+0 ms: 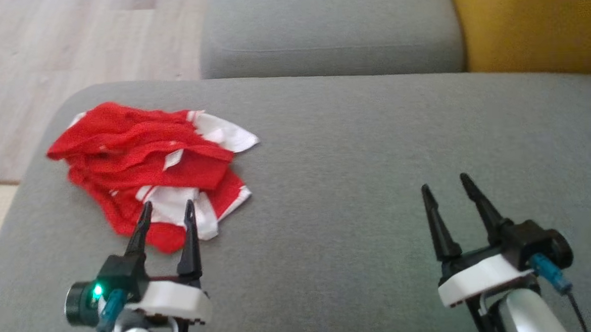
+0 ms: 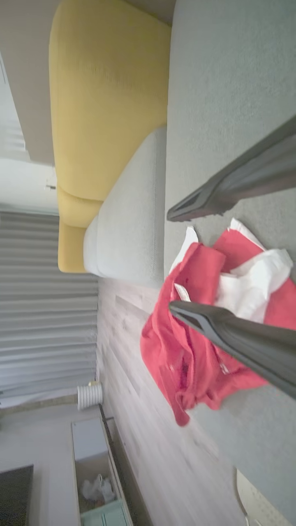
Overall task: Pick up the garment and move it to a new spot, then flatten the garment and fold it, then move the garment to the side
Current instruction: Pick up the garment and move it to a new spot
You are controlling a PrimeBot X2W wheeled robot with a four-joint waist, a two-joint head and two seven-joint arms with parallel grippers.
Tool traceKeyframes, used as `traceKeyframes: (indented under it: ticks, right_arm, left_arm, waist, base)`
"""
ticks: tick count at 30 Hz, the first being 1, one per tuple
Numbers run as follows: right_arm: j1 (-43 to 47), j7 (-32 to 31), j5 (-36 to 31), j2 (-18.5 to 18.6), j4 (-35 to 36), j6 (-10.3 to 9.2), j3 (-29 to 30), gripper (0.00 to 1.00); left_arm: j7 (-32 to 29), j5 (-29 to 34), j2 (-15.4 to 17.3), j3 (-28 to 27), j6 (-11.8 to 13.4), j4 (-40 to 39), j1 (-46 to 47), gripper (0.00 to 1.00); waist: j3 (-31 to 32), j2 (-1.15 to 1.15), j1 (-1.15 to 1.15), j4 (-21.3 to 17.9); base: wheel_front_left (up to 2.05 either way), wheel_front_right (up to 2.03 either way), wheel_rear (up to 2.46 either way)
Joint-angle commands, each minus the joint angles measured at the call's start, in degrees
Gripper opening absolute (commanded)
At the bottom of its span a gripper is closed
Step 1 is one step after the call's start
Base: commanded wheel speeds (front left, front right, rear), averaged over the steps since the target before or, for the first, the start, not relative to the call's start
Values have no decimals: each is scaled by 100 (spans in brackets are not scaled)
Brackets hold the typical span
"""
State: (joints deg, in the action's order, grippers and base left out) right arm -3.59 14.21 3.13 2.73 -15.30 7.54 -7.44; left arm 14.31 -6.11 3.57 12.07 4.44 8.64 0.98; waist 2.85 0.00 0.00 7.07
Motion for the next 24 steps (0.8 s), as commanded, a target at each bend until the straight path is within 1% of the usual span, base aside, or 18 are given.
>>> traceKeyframes:
  ticks: [1,9,13,19,24]
  right_arm:
    - [-109,57,50,15,145,-5,-220,100]
    - [-4,65,163,15,123,-5,-458,100]
    - [24,69,242,15,117,-5,-552,100]
    - [81,74,315,15,109,-5,-635,100]
    - [75,75,330,15,105,-5,-658,100]
  left_arm:
    - [69,32,15,-281,-27,-176,136,100]
    - [69,139,2,-505,-104,-250,-53,100]
    - [69,146,-6,-596,-135,-288,-141,100]
    - [69,179,-22,-669,-182,-327,-222,100]
    - [69,185,-29,-714,-205,-341,-229,100]
  waist:
    - [94,0,0,332]
    - [215,0,0,1118]
    - [243,0,0,1415]
    - [270,0,0,1754]
    - [260,0,0,1805]
  base:
    - [0,0,0]
    - [0,0,0]
    - [0,0,0]
    - [0,0,0]
    - [0,0,0]
